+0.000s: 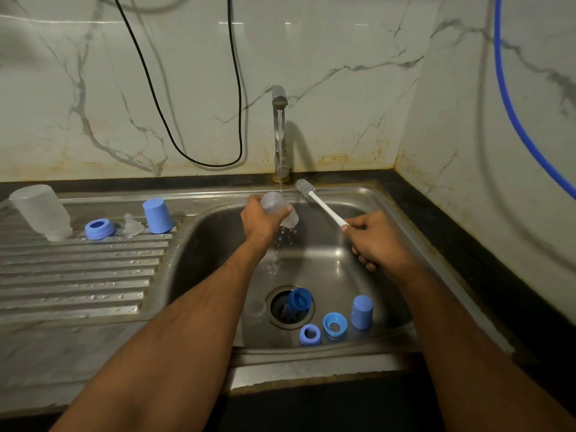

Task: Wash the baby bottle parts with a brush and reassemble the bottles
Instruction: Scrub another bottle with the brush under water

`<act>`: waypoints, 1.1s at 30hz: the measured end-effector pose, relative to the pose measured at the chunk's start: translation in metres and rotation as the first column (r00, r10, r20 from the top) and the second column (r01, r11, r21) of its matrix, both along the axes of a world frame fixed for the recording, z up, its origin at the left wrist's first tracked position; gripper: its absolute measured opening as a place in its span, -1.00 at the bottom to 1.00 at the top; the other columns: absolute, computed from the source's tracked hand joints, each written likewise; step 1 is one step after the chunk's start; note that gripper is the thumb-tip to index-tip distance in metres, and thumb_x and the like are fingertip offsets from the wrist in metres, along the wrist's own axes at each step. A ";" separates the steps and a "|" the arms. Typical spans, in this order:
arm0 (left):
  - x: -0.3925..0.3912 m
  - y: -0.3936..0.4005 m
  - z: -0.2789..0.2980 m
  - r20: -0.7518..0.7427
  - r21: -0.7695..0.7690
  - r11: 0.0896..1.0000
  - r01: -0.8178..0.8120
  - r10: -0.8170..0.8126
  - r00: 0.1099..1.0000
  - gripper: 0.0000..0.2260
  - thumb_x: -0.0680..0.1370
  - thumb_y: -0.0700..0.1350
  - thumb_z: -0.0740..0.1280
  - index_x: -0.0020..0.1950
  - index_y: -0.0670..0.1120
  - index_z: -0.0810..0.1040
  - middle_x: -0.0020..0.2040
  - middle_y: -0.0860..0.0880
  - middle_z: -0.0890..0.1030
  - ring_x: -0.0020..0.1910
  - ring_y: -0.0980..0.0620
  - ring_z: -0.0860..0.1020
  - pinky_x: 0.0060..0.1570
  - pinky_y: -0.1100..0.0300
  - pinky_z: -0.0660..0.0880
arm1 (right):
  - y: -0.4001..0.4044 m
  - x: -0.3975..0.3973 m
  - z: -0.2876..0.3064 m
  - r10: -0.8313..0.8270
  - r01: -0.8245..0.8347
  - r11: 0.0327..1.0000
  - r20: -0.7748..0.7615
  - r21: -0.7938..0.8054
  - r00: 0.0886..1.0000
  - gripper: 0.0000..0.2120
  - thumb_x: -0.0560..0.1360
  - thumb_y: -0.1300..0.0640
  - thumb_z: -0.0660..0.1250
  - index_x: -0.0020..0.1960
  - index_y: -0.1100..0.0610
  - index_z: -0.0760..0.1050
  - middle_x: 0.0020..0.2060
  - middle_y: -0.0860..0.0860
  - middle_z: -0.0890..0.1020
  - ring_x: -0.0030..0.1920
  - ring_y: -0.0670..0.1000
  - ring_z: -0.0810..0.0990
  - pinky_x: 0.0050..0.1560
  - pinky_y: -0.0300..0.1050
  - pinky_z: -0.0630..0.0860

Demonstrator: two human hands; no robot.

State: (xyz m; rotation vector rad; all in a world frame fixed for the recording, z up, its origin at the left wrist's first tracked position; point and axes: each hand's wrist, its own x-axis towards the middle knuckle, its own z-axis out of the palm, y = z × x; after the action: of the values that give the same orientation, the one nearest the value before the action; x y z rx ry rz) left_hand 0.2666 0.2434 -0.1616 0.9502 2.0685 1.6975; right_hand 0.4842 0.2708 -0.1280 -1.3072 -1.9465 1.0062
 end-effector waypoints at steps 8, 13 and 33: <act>-0.005 0.004 -0.001 0.232 0.000 1.000 0.025 -0.024 0.972 -0.44 0.46 -0.05 0.55 0.37 -0.06 0.39 0.28 -0.12 0.47 0.16 -0.09 0.53 0.04 -0.03 0.66 | 0.002 -0.001 -0.001 0.002 -0.002 1.000 0.011 0.000 1.000 -0.77 0.66 0.06 0.26 0.27 0.00 0.59 -0.37 0.14 0.53 -0.42 0.06 0.44 -0.50 -0.14 0.41; -0.009 0.003 0.003 0.645 0.089 0.996 0.025 -0.077 0.760 -0.49 0.46 -0.09 0.55 0.28 -0.16 0.38 0.18 -0.20 0.48 0.08 -0.18 0.60 -0.07 0.01 0.69 | 0.002 -0.002 -0.001 0.003 -0.003 1.000 0.016 0.005 1.000 -0.75 0.66 0.07 0.26 0.30 0.04 0.58 -0.35 0.16 0.54 -0.42 0.06 0.45 -0.52 -0.16 0.41; -0.016 0.001 0.001 0.921 0.176 0.978 0.109 -0.203 0.331 -0.50 0.55 0.01 0.45 0.38 -0.21 0.41 0.28 -0.31 0.51 0.23 -0.29 0.55 0.07 -0.14 0.63 | -0.001 -0.003 -0.001 0.040 -0.040 0.999 -0.003 0.012 0.999 -0.88 0.66 0.07 0.25 0.07 -0.12 0.54 -0.35 0.16 0.52 -0.41 0.07 0.43 -0.49 -0.11 0.39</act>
State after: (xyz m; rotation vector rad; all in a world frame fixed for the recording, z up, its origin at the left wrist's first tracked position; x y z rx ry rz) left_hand 0.2508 0.2449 -0.1610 0.0177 1.0422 1.6047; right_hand 0.4816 0.2694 -0.1291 -1.2643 -1.9807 1.0143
